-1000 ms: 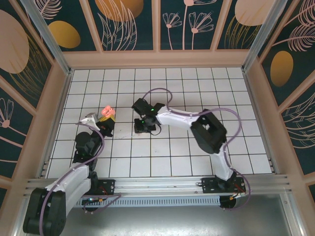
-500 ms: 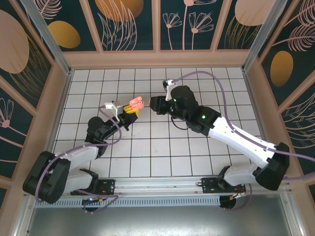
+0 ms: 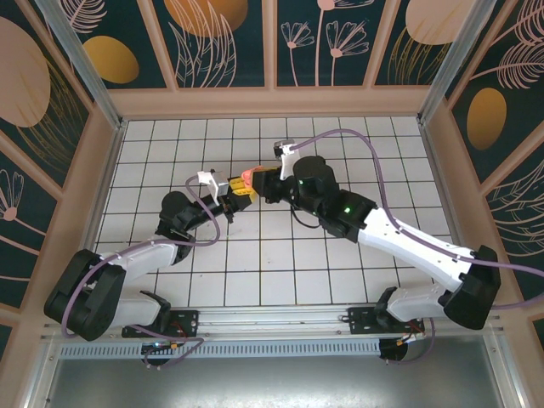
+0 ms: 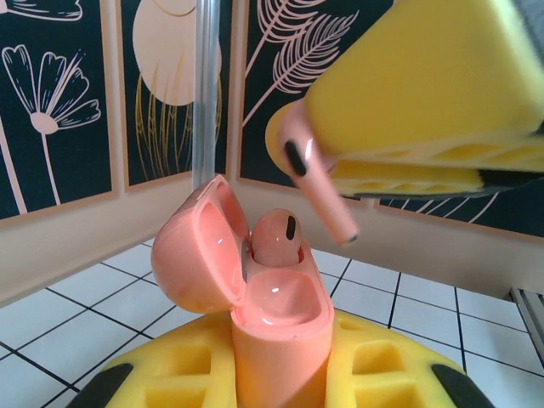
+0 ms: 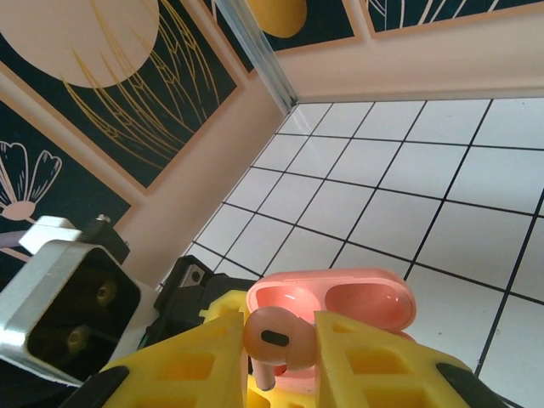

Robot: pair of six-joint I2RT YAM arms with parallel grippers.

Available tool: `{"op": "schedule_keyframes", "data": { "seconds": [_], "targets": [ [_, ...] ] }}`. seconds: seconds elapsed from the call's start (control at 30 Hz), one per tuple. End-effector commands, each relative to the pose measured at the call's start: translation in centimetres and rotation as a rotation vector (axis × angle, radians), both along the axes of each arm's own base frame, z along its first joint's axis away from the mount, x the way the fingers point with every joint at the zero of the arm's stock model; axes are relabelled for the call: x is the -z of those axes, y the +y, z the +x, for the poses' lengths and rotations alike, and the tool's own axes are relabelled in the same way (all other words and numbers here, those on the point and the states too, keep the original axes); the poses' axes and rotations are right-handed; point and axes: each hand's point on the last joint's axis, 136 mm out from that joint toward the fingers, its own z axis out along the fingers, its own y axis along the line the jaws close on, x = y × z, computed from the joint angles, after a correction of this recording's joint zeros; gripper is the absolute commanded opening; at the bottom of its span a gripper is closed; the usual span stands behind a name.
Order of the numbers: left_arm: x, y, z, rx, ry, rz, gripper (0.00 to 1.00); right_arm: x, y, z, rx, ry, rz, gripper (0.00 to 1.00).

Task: Insert wireless bluetooth earbuds into charging case

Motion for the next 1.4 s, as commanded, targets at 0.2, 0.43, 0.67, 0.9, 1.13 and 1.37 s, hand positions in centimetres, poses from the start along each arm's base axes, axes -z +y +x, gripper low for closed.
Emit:
{"op": "schedule_keyframes", "data": {
  "seconds": [0.2,0.43,0.67,0.9,1.13,1.37],
  "targets": [
    [-1.6,-0.3,-0.1,0.001,-0.050,-0.008,0.17,-0.8,1.3,0.7,0.019,-0.055,0.004,0.23],
    [-2.1,-0.2,0.2,-0.012,-0.048,-0.025,0.17,0.1,1.3,0.7,0.026,-0.043,-0.015,0.23],
    [-3.2,0.0,0.0,-0.013,-0.063,-0.054,0.17,2.4,0.6,0.4,0.034,-0.010,-0.070,0.24],
    [-3.8,-0.1,-0.1,-0.004,-0.075,-0.060,0.17,2.7,0.6,0.1,0.014,-0.012,-0.094,0.27],
    [-3.8,-0.1,-0.2,0.001,-0.075,-0.059,0.18,1.5,0.0,0.4,0.040,-0.039,-0.110,0.37],
    [-3.6,-0.2,-0.4,0.013,-0.075,-0.046,0.18,-2.4,-0.4,0.0,0.024,-0.110,-0.076,0.45]
  ]
}}
